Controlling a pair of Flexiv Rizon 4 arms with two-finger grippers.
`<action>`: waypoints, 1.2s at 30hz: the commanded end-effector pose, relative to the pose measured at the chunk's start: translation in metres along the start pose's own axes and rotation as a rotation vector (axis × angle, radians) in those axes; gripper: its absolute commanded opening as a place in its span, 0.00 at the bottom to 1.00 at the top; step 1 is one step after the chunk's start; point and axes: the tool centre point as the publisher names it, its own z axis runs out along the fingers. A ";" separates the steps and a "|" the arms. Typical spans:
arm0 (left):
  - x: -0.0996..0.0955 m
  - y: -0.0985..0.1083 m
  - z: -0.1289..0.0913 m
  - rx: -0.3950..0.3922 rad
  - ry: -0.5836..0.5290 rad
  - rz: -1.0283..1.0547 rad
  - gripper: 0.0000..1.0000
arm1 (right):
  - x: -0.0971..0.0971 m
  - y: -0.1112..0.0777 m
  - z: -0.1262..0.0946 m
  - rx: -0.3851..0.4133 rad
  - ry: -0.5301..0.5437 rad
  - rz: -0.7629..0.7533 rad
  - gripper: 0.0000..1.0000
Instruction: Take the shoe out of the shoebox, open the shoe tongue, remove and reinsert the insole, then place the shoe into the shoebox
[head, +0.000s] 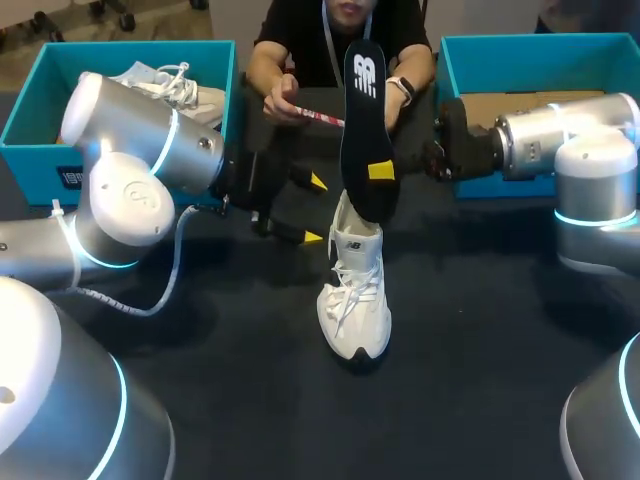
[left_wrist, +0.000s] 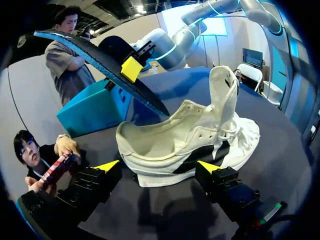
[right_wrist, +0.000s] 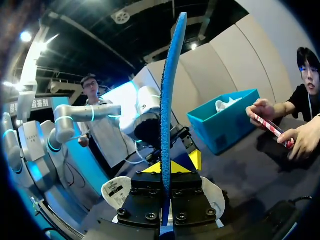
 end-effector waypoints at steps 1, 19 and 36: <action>-0.005 0.001 0.008 -0.006 0.006 -0.005 1.00 | 0.000 -0.005 0.002 -0.012 -0.003 0.003 0.00; 0.000 0.003 0.013 -0.006 0.045 -0.016 1.00 | -0.006 -0.001 0.008 -0.012 0.001 0.009 0.00; 0.002 0.008 0.019 0.016 0.072 -0.063 1.00 | -0.024 0.001 0.021 0.033 -0.020 -0.120 0.00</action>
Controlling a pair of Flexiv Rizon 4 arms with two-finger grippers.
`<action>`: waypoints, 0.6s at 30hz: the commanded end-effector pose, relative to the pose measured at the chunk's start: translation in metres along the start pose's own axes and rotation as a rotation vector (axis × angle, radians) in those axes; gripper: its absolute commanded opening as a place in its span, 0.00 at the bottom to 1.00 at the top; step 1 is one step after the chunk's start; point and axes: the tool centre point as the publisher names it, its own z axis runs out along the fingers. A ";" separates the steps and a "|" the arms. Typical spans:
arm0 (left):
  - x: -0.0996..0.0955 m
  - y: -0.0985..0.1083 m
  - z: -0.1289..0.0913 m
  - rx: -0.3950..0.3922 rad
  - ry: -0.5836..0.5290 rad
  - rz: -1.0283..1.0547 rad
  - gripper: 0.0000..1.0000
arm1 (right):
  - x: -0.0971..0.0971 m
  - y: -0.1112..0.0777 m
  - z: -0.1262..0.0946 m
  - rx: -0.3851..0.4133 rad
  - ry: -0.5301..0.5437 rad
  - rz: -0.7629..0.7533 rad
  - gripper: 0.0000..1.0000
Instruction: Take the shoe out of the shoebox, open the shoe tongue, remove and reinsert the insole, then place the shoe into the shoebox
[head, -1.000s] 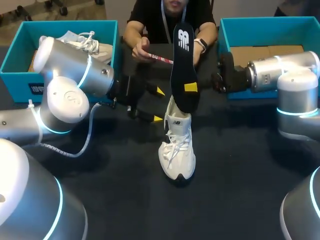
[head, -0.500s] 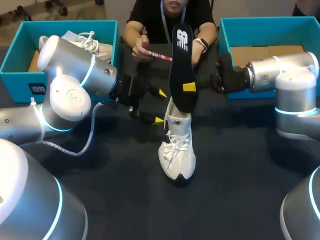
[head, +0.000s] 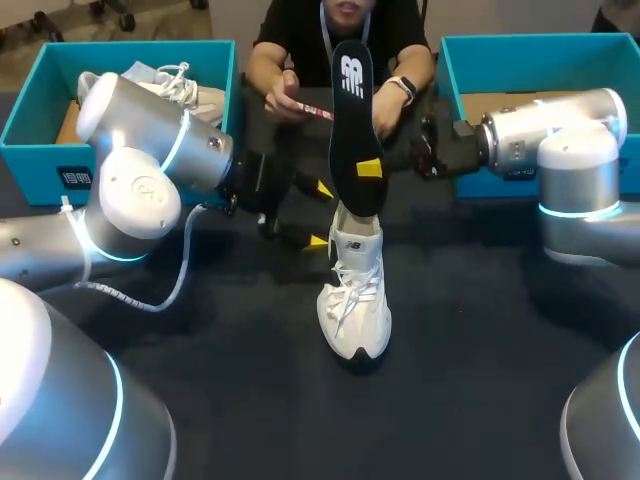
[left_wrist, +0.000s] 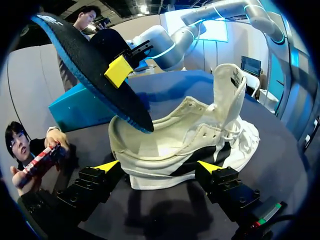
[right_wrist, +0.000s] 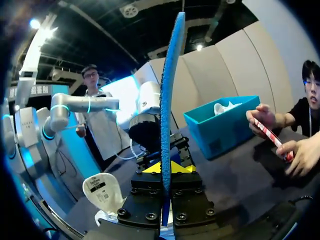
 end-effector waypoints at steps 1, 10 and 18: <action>-0.002 0.002 0.003 -0.001 0.002 -0.004 1.00 | -0.002 -0.003 0.006 0.004 0.004 -0.012 0.00; -0.005 0.003 0.001 -0.002 -0.003 -0.009 1.00 | -0.001 -0.018 0.012 -0.005 0.005 -0.002 0.00; -0.006 0.003 0.001 -0.005 0.000 -0.009 1.00 | 0.000 -0.027 0.016 -0.020 -0.002 0.012 0.00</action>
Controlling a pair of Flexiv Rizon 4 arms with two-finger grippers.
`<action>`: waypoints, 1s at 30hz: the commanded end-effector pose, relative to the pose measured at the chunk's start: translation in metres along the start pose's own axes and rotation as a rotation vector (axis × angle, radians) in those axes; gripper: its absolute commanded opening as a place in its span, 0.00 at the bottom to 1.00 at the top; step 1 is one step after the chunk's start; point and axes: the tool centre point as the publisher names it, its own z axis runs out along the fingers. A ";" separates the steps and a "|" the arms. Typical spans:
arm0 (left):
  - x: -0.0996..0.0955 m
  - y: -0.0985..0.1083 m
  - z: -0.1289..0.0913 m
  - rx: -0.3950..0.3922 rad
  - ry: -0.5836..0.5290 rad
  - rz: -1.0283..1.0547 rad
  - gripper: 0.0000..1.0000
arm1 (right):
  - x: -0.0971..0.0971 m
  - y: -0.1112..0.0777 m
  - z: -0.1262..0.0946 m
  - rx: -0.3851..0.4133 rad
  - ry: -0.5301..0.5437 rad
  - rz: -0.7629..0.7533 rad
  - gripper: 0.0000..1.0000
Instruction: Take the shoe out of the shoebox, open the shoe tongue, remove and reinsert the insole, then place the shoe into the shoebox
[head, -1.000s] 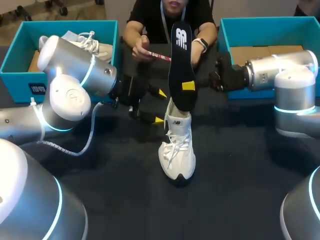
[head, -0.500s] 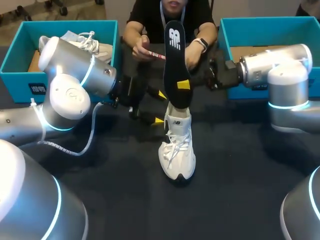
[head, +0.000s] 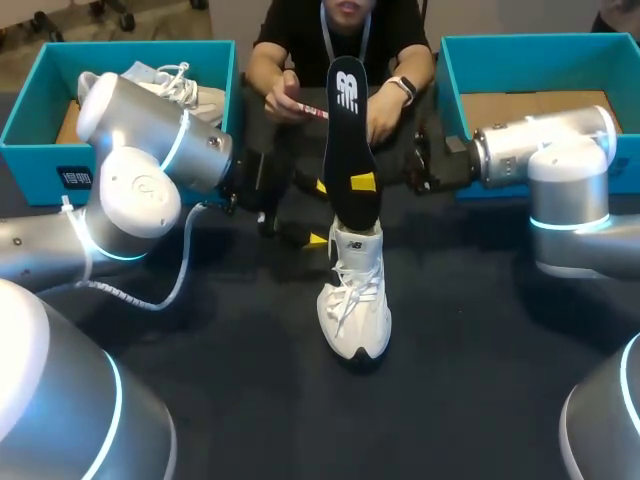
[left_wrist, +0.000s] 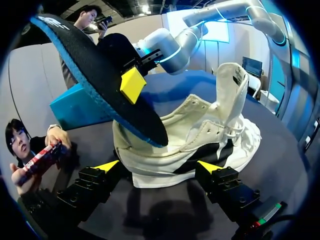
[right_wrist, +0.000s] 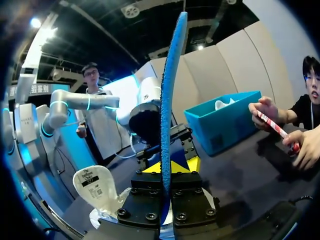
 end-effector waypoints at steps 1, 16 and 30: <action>-0.001 0.000 0.001 -0.005 0.003 0.000 1.00 | 0.002 -0.005 0.004 -0.006 -0.007 0.003 0.00; -0.002 0.001 0.000 -0.002 0.010 -0.006 1.00 | 0.008 -0.019 0.006 -0.030 -0.011 0.062 0.00; -0.004 0.001 -0.002 -0.016 0.023 0.007 1.00 | 0.010 -0.036 0.007 -0.030 -0.016 0.173 0.00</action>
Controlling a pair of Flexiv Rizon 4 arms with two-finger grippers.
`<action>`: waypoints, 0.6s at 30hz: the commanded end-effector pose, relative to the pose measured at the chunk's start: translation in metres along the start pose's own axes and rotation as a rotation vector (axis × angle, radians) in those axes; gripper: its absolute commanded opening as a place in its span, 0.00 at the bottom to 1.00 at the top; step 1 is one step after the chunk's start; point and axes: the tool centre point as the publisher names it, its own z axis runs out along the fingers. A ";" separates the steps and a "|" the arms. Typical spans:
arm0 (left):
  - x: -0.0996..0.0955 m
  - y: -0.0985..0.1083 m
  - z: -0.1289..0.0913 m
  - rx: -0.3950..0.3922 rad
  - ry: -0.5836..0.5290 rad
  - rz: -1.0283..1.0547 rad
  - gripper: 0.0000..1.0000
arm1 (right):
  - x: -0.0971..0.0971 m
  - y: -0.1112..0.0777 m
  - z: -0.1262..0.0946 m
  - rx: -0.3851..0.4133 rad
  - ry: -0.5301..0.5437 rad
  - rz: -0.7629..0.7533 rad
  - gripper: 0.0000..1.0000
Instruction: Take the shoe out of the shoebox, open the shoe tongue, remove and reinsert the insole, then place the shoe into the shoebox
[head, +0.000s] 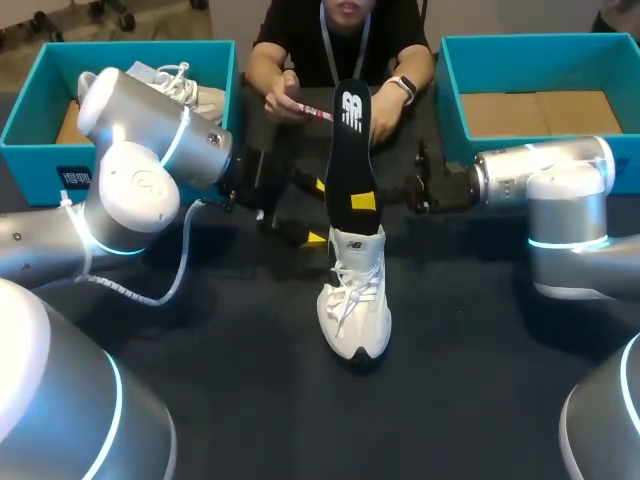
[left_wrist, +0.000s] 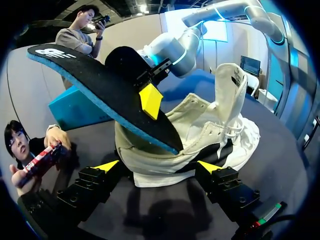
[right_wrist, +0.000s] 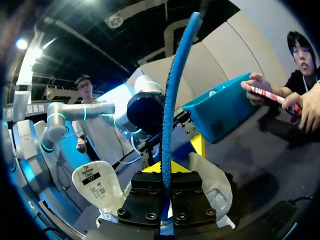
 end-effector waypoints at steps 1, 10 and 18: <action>-0.002 -0.001 0.000 -0.010 0.005 0.000 1.00 | 0.002 -0.007 0.002 -0.001 -0.007 0.013 0.00; -0.005 0.000 0.002 -0.054 0.024 0.001 1.00 | 0.005 -0.017 0.004 -0.002 -0.013 0.069 0.00; -0.008 -0.003 0.004 -0.066 0.033 0.014 1.00 | 0.006 -0.025 0.007 0.006 -0.008 0.107 0.00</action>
